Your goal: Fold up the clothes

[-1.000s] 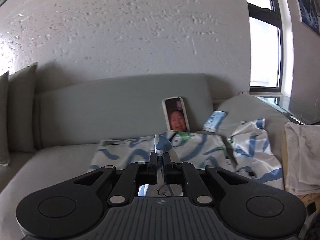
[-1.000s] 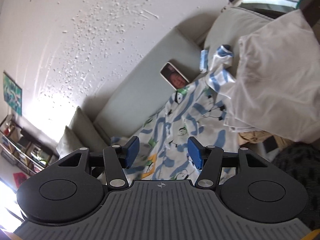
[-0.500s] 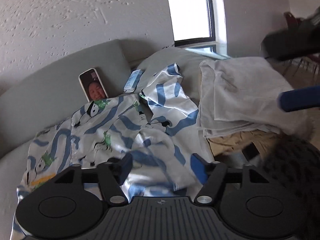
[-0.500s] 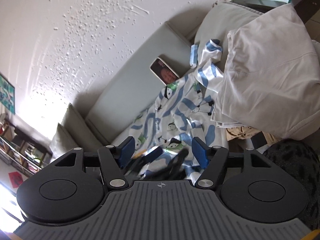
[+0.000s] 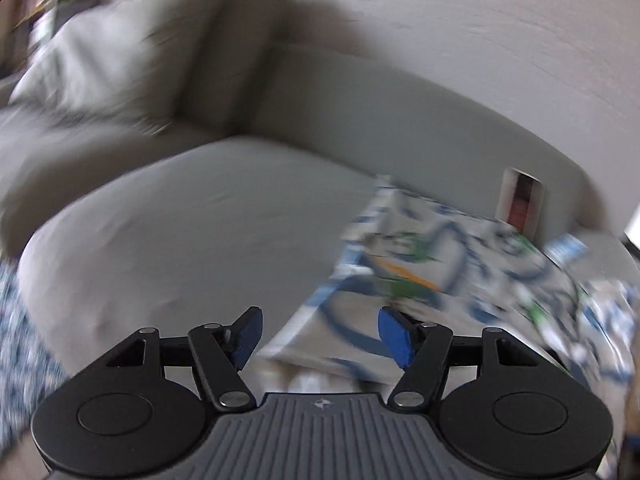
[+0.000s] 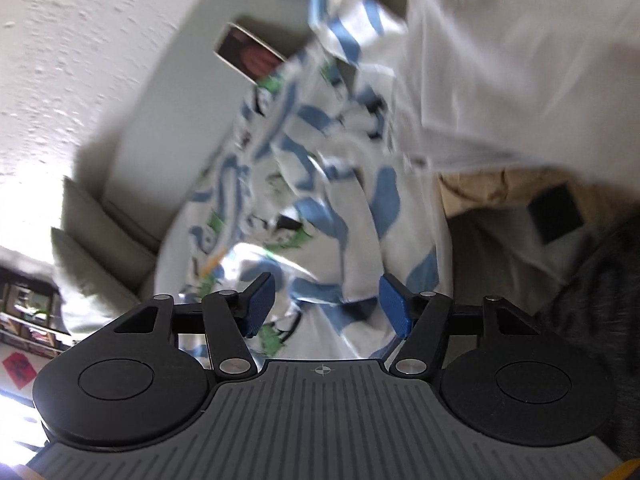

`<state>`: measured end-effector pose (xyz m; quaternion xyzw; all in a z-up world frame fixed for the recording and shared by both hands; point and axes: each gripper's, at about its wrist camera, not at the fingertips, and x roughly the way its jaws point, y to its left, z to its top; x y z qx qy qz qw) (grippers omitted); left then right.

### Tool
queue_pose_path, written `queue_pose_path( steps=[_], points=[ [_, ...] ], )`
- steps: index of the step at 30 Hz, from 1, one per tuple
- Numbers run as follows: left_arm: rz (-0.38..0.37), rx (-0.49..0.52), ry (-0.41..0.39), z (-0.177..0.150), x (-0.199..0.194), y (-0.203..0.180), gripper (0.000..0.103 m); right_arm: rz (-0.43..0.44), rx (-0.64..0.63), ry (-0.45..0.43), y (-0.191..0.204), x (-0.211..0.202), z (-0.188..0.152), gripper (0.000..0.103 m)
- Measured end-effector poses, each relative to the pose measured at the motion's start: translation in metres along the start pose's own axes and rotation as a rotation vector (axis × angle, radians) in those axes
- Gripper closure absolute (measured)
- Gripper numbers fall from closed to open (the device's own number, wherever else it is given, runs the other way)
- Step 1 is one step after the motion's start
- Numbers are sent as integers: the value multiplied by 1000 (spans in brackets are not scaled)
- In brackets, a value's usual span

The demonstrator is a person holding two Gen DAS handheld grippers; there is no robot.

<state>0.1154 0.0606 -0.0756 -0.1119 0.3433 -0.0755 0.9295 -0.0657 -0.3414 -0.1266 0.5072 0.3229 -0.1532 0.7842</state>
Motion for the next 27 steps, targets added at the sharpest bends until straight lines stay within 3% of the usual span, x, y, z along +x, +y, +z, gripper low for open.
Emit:
queue_pose_path(
  steps=[6,10,13,16,17,19,21,23,25,27],
  points=[
    [-56,-69,79,0,30,16,41,-24,-16,19,4,20,-5,41],
    [-82,-76,159,-5,48,13,48,-54,7,3,0,21,-1,46],
    [-99,-33,176,-10,50,4,57,-99,12,1,-4,26,2,47],
    [-121,-4,185,-14,50,1,84,-133,13,-2,-7,33,7,47],
    [-117,-1,183,-15,50,1,97,-137,14,-6,-8,36,8,47],
    [-105,4,169,-17,47,2,103,-143,11,-14,-9,41,11,48],
    [-94,3,144,-18,41,3,103,-134,-37,-10,-1,46,12,65],
    [-83,6,123,-17,35,3,103,-120,-82,12,7,51,10,98],
    [-73,2,114,-15,28,8,103,-122,-121,-7,15,50,6,100],
    [-62,-6,114,-13,23,13,103,-149,-162,-91,21,36,7,101]
  ],
)
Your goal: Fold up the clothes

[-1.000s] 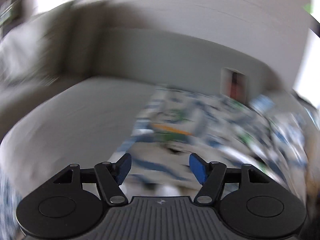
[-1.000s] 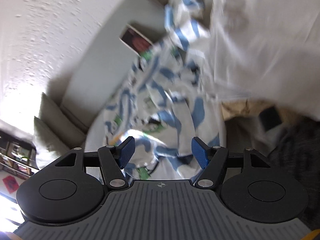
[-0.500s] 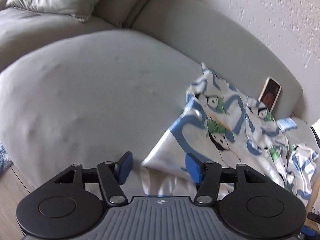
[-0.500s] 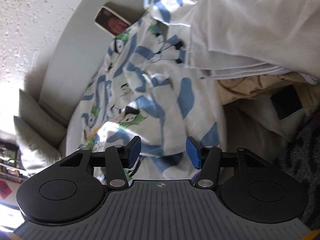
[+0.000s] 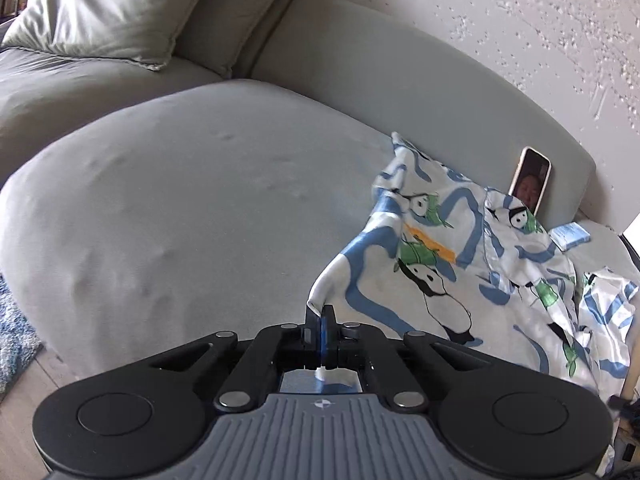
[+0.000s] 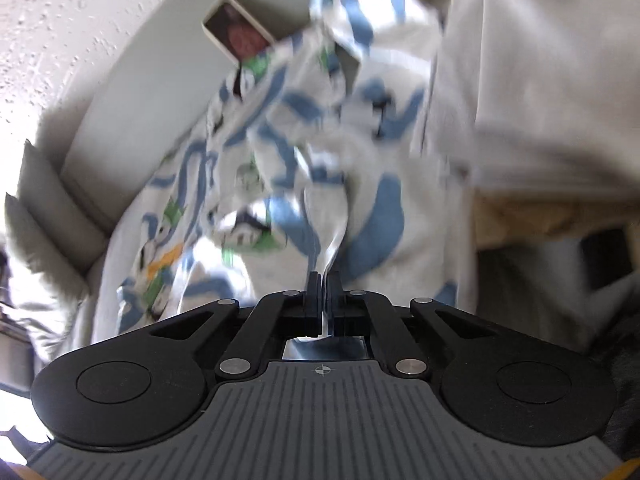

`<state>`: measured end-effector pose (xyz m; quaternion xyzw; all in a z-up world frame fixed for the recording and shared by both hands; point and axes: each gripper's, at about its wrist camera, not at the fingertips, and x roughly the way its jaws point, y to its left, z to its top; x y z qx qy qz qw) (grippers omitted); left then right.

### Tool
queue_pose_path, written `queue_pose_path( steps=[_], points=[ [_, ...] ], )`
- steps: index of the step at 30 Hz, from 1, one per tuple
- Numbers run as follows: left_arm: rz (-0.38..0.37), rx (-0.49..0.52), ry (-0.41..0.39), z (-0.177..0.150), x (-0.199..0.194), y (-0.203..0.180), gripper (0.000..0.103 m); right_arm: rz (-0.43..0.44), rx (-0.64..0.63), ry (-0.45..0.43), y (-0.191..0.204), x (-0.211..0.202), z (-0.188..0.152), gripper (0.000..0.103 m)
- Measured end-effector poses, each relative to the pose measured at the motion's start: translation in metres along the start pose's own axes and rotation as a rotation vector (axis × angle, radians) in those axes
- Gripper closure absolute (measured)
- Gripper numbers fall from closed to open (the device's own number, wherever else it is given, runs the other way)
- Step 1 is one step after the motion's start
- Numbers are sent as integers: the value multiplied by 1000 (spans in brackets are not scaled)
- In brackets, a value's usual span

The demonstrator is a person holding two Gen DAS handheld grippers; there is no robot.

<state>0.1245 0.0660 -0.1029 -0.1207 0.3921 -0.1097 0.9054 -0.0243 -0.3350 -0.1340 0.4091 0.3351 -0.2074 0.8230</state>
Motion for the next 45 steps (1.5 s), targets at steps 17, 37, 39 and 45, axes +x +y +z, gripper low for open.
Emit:
queue_pose_path(
  steps=[17,37,39,45],
  points=[
    [132,203,-102,-3,-30,-28,50,-129,-134,-53,-1,-34,4,82],
    [96,205,242,75,150,-92,102,93,-191,83,25,-5,-17,65],
    [157,218,201,70,144,-90,101,88,-194,86,25,-1,-15,65],
    [166,271,195,58,135,-85,82,67,-174,91,20,4,-12,64]
  ],
)
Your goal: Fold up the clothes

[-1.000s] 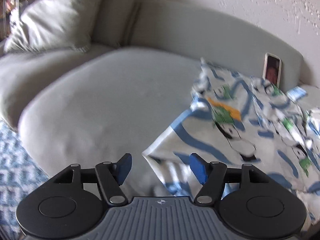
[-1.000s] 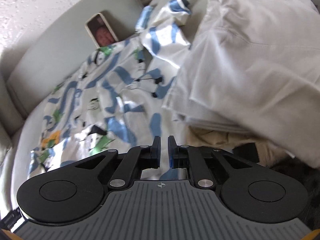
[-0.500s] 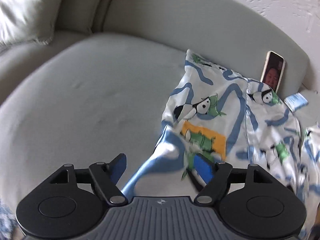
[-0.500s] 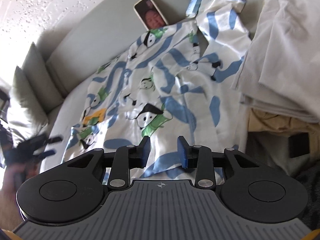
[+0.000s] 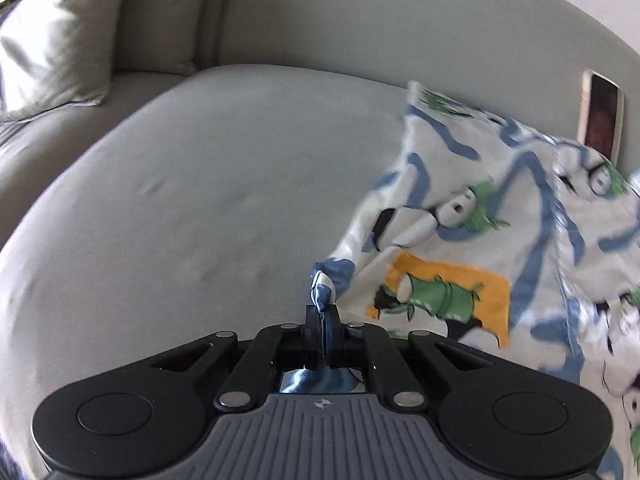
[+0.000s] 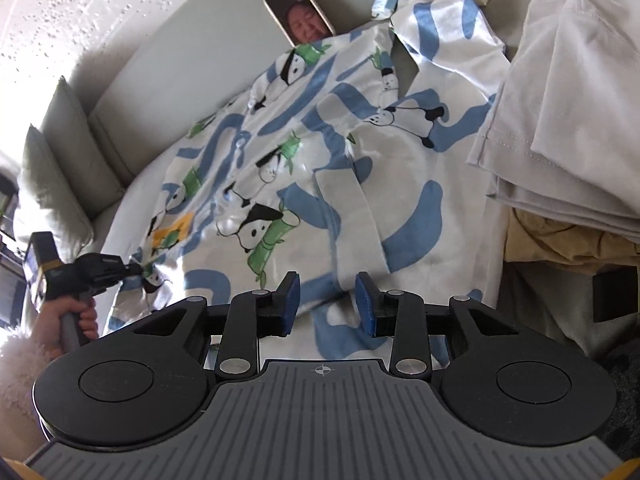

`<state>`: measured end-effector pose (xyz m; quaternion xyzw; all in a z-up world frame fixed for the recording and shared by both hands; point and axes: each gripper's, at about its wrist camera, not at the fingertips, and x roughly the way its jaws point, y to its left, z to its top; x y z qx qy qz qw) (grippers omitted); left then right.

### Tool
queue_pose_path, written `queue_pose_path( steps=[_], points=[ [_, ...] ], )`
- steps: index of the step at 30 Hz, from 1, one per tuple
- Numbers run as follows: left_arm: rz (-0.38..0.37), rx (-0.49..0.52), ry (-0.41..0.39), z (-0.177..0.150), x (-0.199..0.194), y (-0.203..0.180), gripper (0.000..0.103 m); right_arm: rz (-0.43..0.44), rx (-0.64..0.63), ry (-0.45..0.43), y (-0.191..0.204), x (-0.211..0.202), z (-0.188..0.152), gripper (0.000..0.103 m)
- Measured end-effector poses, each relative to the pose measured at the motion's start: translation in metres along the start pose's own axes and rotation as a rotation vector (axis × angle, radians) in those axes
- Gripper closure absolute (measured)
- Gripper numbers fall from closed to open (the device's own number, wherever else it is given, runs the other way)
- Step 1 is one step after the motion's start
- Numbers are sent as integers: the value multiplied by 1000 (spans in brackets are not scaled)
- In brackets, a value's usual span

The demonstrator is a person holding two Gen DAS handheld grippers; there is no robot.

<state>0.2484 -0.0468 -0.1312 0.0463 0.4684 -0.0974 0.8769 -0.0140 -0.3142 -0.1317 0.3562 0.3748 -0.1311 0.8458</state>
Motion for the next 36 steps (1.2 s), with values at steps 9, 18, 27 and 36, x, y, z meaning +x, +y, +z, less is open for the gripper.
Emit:
queue_pose_path(
  steps=[9,18,27,36],
  points=[
    [-2,121,-140,-25,-59,-25,36,-4,42,-19,-1,-17,12,53],
    [-313,283,-59,-55,-96,-95,35,-98,123,-132,-8,-63,80,44],
    [-466,345,26,-96,-124,-115,37,-25,237,-106,-27,-142,81,36],
    [-503,361,-57,-107,-139,-156,37,-171,60,-289,-46,-132,128,32]
  ],
)
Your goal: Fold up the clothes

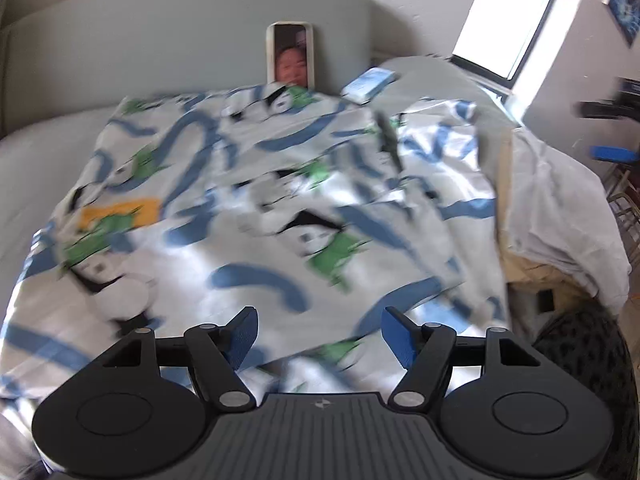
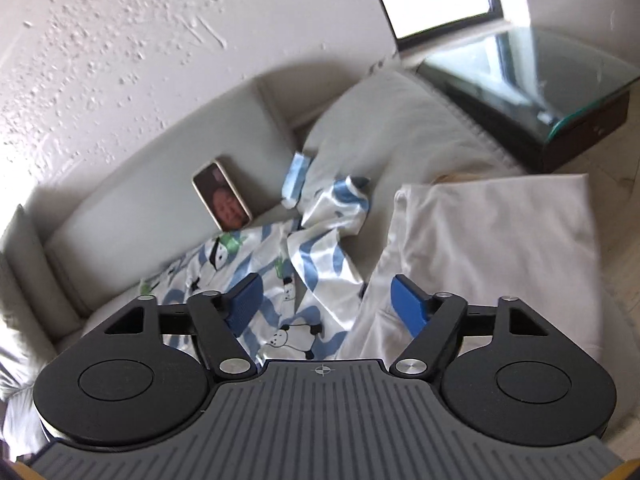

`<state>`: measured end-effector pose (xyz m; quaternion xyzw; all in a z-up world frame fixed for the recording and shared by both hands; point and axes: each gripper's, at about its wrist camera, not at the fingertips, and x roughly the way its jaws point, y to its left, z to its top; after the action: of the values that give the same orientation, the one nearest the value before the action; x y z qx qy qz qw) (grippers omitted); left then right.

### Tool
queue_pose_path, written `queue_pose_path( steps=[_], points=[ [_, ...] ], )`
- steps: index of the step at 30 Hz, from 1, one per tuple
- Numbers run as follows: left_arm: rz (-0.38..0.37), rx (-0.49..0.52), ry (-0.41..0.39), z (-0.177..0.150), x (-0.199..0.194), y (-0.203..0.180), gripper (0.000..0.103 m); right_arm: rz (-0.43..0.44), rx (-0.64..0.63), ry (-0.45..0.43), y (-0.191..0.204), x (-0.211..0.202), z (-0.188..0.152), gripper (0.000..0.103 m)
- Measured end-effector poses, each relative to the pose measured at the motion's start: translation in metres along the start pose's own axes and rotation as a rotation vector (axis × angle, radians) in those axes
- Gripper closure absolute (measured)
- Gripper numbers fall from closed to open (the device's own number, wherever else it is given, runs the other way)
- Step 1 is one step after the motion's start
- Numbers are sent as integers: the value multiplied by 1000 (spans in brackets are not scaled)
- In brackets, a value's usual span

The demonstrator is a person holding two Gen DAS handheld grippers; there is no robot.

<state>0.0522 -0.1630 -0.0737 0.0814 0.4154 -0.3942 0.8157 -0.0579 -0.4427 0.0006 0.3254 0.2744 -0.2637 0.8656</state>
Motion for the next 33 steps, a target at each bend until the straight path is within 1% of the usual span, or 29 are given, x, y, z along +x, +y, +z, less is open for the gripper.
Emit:
queue_pose_path(
  steps=[2,4,7,9,12,14,16,19,20,23,24,25,26,27,28,29,30,31,33],
  points=[
    [-13,19,-3,5,13,-15,37,29,6,54,3,31,4,41],
    [-26,33,-3,11,24,-27,37,63,14,112,8,65,8,46],
    [-54,9,0,22,40,-33,37,124,50,181,21,115,23,46],
    [-61,1,0,27,52,-34,37,136,90,236,29,152,33,46],
    [-49,2,-1,29,75,-32,37,104,138,284,37,212,54,46],
    [-56,-4,20,26,92,-28,38,78,143,297,42,250,66,46],
    [-79,12,19,23,99,-27,39,62,164,305,45,286,74,46],
    [-115,37,13,18,109,-25,39,40,190,307,45,332,78,46],
    [-130,45,9,17,109,-24,39,22,189,305,46,345,78,46],
    [-170,40,8,16,108,-20,39,-80,201,309,43,376,75,46],
    [-177,37,7,16,108,-19,39,-75,214,306,41,383,74,47],
    [-179,37,6,15,108,-18,39,-43,227,295,40,388,73,54],
    [-181,37,6,15,107,-18,39,-2,219,284,42,391,72,83],
    [-183,38,6,15,107,-18,39,33,188,278,48,393,71,101],
    [-184,38,6,15,107,-18,39,59,142,258,55,392,70,101],
    [-186,35,6,15,107,-17,39,65,53,207,66,385,68,101],
    [-188,32,6,15,107,-16,39,62,-72,158,81,375,65,101],
    [-189,30,6,15,108,-16,39,62,-218,132,98,365,58,101],
    [-188,31,5,15,107,-16,39,97,-518,135,130,344,35,101]
  ],
)
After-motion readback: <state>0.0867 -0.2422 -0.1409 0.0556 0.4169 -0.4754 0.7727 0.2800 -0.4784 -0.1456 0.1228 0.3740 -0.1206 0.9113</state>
